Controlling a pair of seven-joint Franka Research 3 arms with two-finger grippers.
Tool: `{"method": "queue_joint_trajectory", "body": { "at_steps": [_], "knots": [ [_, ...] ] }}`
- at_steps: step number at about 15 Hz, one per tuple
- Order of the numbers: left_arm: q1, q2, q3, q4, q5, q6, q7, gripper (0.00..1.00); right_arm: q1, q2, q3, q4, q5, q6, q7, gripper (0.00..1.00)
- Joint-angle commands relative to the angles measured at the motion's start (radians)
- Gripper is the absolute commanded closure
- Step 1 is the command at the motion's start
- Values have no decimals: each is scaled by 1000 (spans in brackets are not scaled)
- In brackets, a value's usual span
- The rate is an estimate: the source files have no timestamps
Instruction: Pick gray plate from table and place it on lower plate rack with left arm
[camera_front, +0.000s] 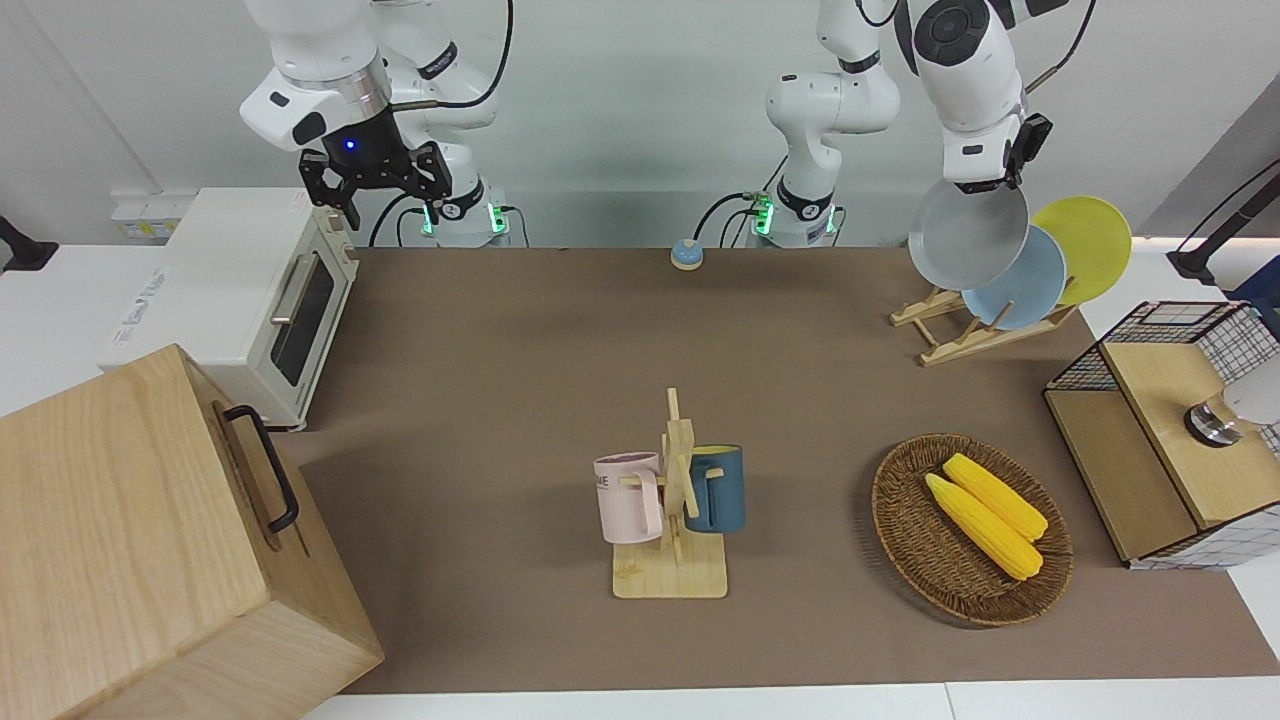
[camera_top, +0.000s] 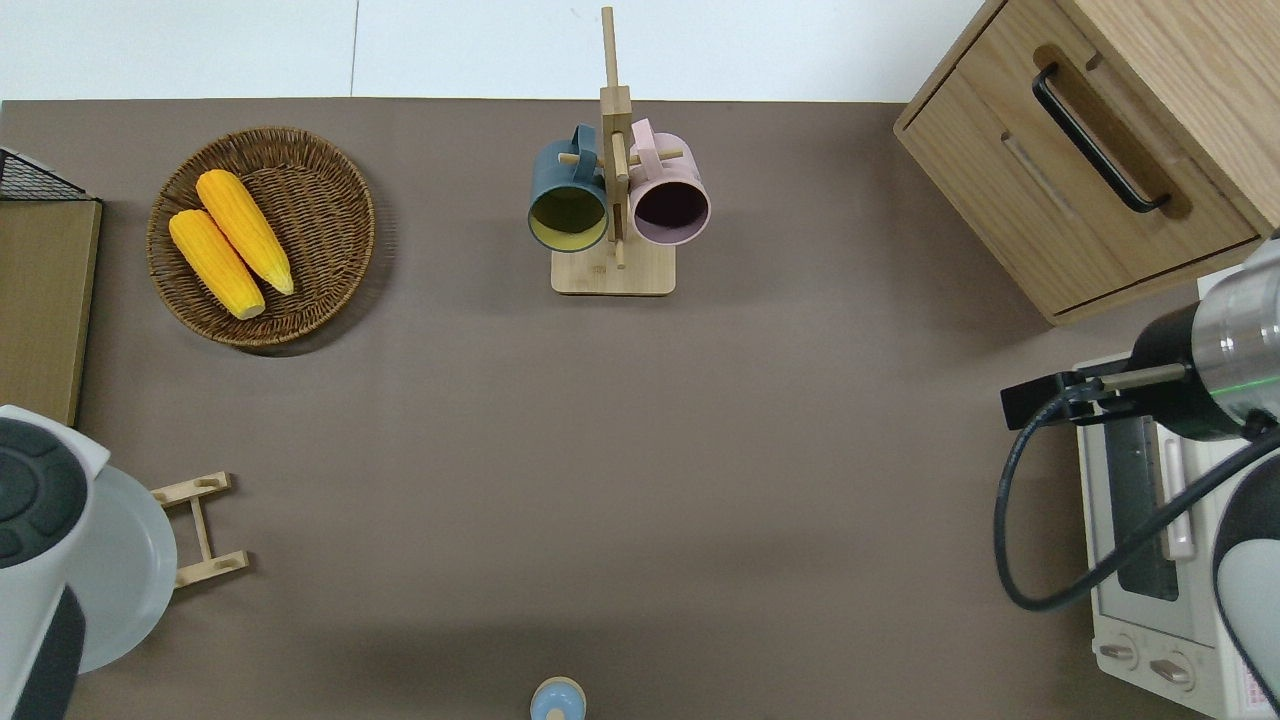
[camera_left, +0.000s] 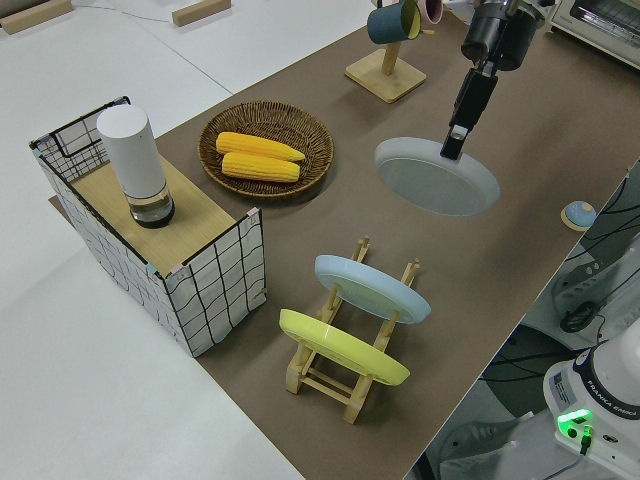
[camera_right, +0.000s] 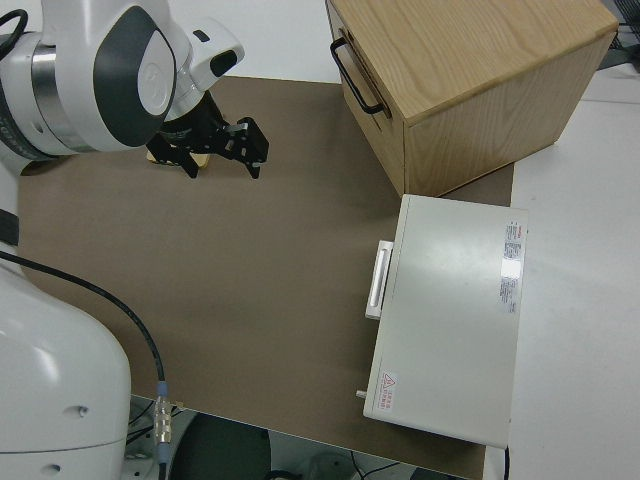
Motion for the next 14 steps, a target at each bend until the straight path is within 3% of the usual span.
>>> {"method": "queue_joint_trajectory", "body": {
  "at_steps": [1,8,14],
  "knots": [
    [-17,3,-19,-70,72,16,-102,1000,-10,-2,6,6,10,-13,-1,13],
    [-17,3,-22,-164,167,63,-223,1000,-10,-2,6,6,10,-13,-1,11],
    [-17,33,-22,-226,184,112,-328,1000,-10,-2,6,6,10,-13,-1,13]
  ]
}}
